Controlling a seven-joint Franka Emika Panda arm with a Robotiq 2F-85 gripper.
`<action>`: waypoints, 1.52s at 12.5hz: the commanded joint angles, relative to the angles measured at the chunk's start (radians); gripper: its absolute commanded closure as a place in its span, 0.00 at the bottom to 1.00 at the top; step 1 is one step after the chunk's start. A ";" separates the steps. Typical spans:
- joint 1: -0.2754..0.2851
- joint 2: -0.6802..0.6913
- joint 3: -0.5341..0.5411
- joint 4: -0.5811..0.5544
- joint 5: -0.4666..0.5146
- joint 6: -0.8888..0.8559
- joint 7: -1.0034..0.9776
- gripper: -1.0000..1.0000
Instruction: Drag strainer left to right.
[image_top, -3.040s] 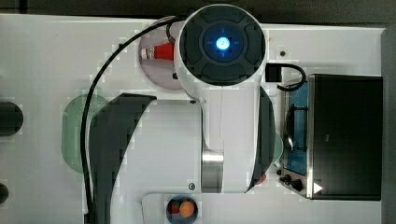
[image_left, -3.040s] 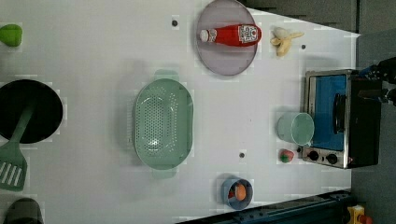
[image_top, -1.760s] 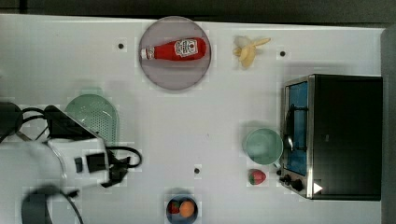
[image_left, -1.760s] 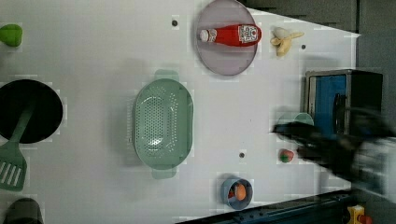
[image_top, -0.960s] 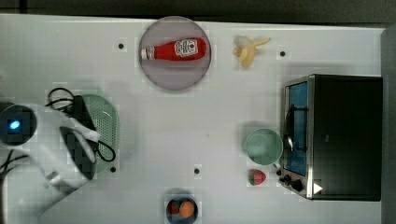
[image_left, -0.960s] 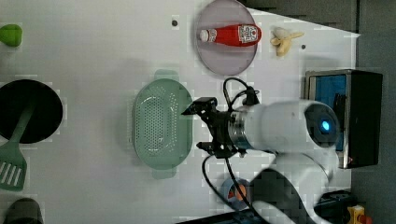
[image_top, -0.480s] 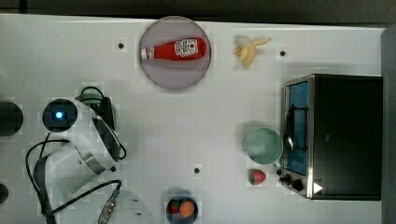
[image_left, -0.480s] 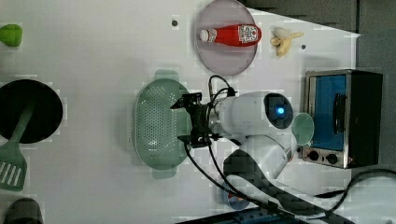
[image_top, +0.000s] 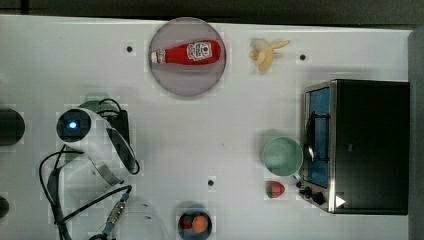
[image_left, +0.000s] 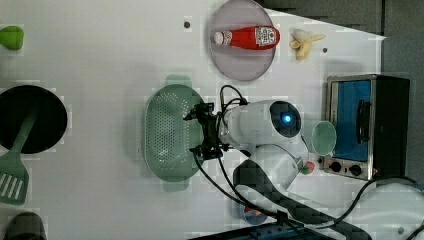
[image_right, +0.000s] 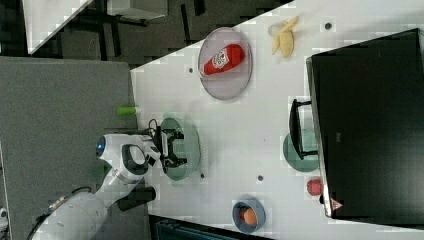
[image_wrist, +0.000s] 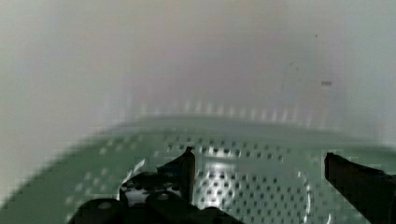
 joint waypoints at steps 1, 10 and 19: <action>-0.001 0.005 -0.037 0.000 -0.007 0.024 0.052 0.00; -0.044 -0.106 -0.176 -0.147 -0.007 0.065 -0.017 0.00; -0.083 -0.152 -0.339 -0.247 -0.007 0.123 -0.236 0.00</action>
